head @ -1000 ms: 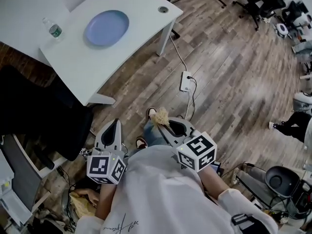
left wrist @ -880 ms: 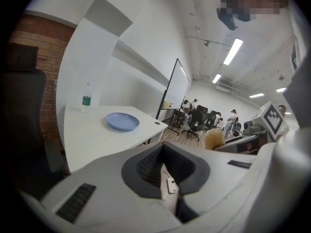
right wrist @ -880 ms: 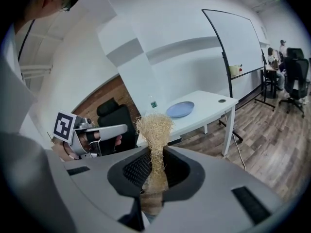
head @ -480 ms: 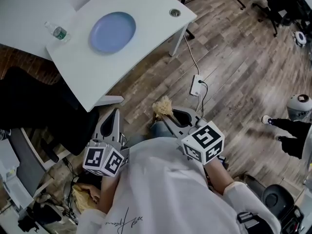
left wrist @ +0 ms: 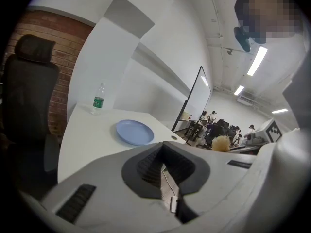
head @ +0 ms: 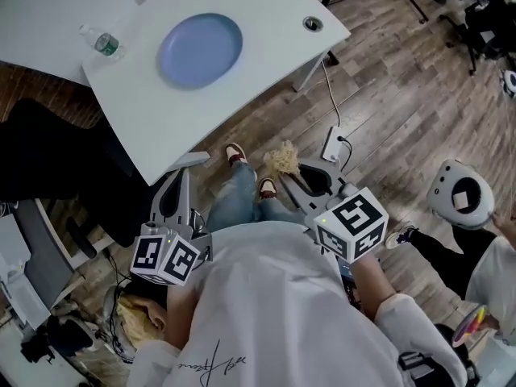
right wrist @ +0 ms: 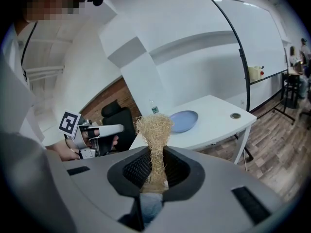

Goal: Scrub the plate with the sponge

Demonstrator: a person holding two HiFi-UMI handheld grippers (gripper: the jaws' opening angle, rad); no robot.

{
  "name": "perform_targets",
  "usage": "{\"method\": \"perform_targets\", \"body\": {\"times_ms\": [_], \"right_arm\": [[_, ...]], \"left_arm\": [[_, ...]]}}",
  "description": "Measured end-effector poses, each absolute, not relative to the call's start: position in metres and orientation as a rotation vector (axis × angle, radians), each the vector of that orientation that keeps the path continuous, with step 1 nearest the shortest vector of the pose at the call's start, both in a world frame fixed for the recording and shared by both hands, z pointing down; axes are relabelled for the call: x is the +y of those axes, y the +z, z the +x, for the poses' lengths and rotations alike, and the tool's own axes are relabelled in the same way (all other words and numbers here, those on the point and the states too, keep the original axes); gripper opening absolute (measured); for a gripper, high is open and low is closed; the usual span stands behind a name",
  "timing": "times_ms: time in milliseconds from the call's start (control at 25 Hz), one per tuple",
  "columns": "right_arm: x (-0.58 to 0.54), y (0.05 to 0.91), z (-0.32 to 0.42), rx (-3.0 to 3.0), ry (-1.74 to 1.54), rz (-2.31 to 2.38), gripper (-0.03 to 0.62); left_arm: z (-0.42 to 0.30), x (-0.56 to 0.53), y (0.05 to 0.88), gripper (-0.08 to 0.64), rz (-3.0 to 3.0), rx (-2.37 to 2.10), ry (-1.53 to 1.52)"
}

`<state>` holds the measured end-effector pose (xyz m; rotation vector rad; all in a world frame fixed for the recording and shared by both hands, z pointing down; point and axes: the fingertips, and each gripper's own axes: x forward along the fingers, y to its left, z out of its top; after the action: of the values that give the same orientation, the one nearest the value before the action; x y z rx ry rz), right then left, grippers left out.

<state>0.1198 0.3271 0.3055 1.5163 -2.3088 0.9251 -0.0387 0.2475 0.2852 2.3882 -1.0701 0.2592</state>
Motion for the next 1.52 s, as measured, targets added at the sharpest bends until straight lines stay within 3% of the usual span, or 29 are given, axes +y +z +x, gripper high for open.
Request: {"method": "perform_targets", "body": {"times_ms": [800, 1520], "right_arm": [[0.135, 0.300, 0.122, -2.283, 0.860, 1.462, 0.044], [0.048, 0.349, 0.137, -2.078, 0.843, 1.421, 0.043]], "left_arm": [[-0.047, 0.061, 0.286, 0.002, 2.402, -1.147, 0.217], [-0.062, 0.008, 0.340, 0.000, 2.308, -1.124, 0.313]]}}
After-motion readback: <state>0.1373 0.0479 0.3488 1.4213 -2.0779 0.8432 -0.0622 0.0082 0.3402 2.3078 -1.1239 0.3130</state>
